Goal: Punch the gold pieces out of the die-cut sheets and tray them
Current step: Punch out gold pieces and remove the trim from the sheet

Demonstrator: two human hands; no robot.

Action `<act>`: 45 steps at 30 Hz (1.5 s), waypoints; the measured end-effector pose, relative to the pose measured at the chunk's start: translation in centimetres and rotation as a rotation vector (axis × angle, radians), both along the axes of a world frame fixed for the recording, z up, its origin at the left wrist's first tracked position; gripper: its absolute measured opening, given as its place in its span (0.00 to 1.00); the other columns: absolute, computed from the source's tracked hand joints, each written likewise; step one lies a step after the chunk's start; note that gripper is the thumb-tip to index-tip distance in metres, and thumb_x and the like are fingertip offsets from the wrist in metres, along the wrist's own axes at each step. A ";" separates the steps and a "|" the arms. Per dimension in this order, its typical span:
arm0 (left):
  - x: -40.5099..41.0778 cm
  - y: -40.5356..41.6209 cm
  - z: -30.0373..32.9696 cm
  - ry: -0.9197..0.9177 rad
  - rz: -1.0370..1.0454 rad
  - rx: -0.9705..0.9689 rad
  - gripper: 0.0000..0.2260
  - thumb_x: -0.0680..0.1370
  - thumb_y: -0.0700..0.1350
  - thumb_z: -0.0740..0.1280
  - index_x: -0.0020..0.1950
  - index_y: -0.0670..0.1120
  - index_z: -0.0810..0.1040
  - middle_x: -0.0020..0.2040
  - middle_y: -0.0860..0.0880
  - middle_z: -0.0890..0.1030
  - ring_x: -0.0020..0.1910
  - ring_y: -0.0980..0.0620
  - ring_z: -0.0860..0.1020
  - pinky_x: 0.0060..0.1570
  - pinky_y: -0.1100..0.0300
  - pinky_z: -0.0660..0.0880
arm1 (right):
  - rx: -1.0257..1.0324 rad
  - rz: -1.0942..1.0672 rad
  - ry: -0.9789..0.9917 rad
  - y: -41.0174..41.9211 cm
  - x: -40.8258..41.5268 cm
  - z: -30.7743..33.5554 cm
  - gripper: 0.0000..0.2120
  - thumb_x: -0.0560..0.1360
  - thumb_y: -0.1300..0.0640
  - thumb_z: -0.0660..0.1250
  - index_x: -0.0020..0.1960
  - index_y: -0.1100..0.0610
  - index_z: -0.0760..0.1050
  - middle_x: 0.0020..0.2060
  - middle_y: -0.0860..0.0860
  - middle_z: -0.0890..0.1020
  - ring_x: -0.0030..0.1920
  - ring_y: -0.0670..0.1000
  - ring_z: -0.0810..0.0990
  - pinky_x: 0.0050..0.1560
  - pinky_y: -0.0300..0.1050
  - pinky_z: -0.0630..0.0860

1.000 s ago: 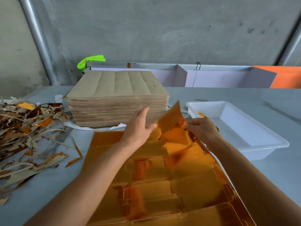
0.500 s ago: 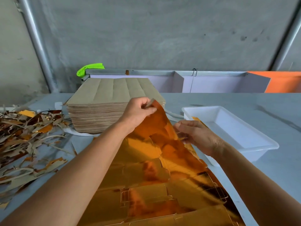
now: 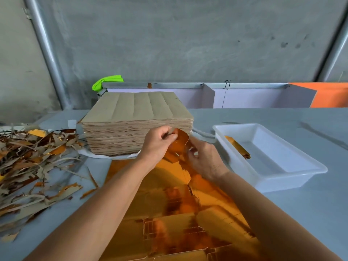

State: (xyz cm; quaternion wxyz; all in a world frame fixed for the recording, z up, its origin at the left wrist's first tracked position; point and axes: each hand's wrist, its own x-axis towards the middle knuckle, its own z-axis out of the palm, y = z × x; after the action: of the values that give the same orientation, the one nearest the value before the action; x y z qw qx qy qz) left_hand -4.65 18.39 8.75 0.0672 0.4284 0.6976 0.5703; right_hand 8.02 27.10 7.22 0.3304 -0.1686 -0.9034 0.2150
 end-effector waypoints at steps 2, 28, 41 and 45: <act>-0.1 -0.2 0.2 0.024 0.017 0.013 0.05 0.79 0.41 0.65 0.49 0.45 0.81 0.39 0.51 0.80 0.44 0.52 0.79 0.44 0.55 0.81 | -0.005 -0.060 -0.002 0.2 0.0 0.0 0.17 0.81 0.61 0.56 0.69 0.55 0.69 0.59 0.55 0.80 0.47 0.53 0.80 0.50 0.43 0.79; -0.2 -1.7 -0.4 0.380 -0.186 -0.229 0.24 0.70 0.47 0.75 0.65 0.52 0.74 0.57 0.54 0.79 0.39 0.68 0.77 0.35 0.72 0.74 | -1.168 -0.385 0.235 4.3 0.9 0.4 0.06 0.76 0.59 0.68 0.41 0.55 0.73 0.38 0.55 0.79 0.27 0.51 0.80 0.20 0.37 0.73; -1.0 -2.9 -1.0 0.219 -0.208 -0.322 0.11 0.80 0.51 0.59 0.58 0.53 0.78 0.45 0.57 0.82 0.33 0.57 0.77 0.37 0.64 0.74 | -0.945 -0.572 0.422 6.7 4.7 -0.7 0.10 0.80 0.62 0.62 0.60 0.59 0.73 0.50 0.56 0.77 0.37 0.54 0.79 0.35 0.47 0.80; -0.5 -2.7 -0.6 -0.071 -0.268 -0.124 0.12 0.81 0.43 0.59 0.61 0.52 0.77 0.59 0.50 0.78 0.39 0.48 0.81 0.25 0.67 0.71 | -0.791 -0.347 0.132 5.4 5.3 -2.1 0.11 0.79 0.62 0.63 0.60 0.62 0.74 0.46 0.53 0.79 0.40 0.51 0.80 0.38 0.45 0.81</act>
State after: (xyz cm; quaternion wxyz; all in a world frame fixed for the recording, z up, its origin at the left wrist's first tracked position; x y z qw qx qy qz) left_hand -5.11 15.69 8.14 0.1936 0.4923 0.6653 0.5269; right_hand 13.30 32.50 5.12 0.3285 -0.4173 -0.6868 0.4962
